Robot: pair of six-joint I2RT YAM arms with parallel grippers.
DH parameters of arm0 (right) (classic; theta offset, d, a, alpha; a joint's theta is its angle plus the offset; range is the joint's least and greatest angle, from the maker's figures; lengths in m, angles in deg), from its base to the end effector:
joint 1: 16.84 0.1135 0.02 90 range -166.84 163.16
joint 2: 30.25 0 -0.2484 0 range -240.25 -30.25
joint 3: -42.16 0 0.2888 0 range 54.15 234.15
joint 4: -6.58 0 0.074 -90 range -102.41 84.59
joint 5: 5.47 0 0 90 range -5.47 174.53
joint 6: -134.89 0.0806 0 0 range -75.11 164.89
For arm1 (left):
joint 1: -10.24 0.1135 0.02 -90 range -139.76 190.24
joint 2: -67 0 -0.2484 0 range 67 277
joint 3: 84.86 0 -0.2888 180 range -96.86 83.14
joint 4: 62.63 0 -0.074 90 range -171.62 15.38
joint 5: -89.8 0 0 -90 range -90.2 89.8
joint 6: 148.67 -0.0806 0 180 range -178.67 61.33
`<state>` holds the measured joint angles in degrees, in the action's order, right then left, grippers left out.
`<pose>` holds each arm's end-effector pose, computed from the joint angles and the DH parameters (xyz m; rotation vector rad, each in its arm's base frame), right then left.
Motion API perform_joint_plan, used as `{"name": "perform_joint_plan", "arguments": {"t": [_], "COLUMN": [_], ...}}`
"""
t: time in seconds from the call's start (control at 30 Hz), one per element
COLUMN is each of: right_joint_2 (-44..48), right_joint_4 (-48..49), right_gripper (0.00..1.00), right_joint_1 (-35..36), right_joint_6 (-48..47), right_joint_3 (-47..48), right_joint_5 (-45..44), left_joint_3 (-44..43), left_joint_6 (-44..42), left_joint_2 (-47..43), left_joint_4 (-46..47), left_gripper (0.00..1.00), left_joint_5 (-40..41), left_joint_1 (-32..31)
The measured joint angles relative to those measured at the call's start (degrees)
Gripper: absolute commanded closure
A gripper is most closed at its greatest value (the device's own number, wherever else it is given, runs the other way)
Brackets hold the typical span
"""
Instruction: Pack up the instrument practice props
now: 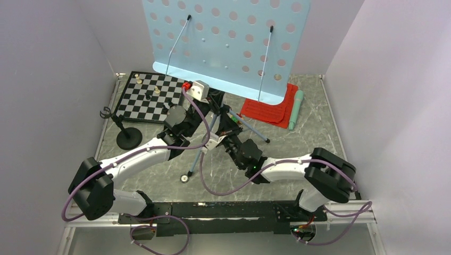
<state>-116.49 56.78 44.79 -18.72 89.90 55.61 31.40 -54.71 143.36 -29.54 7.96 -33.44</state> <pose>0.2107 0.3082 0.2109 -0.9924 0.9909 -0.3731 0.2880 -0.2592 0.3456 0.3003 1.2051 -0.6382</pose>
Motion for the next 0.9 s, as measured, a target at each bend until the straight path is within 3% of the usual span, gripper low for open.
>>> {"name": "perform_joint_plan", "arguments": {"t": [0.27,0.3,0.4,0.47,0.53,0.73,0.9], "right_joint_2": [-5.60,-5.68,-5.27,-3.58,-1.16,11.02,22.03], "right_joint_4": [10.84,11.04,9.49,4.48,-1.81,-24.76,-43.34], "right_gripper": [0.98,0.89,0.50,0.32,0.20,0.07,0.05], "right_joint_1": [1.22,1.27,1.46,1.77,1.95,2.27,2.82], "right_joint_6": [-13.22,-13.57,-12.04,-8.46,-3.87,15.63,36.50], "right_joint_3": [-1.09,-1.09,-0.59,-0.13,-0.11,2.51,6.05], "right_joint_5": [-2.10,-2.14,-2.89,-5.55,-7.91,-8.94,-2.43], "left_joint_3": [0.00,0.00,0.00,0.00,0.00,-0.02,-0.22], "left_joint_6": [0.15,0.13,0.13,0.13,0.13,0.13,0.09], "left_joint_2": [0.02,0.02,0.02,0.02,0.02,0.15,0.52], "left_joint_4": [0.00,0.00,0.02,0.04,0.02,0.13,0.33], "left_gripper": [1.00,1.00,1.00,1.00,1.00,1.00,1.00], "left_joint_5": [-0.37,-0.35,-0.35,-0.31,-0.26,-0.17,-0.13], "left_joint_1": [-0.02,-0.02,-0.02,-0.02,-0.02,-0.02,-0.02]}}
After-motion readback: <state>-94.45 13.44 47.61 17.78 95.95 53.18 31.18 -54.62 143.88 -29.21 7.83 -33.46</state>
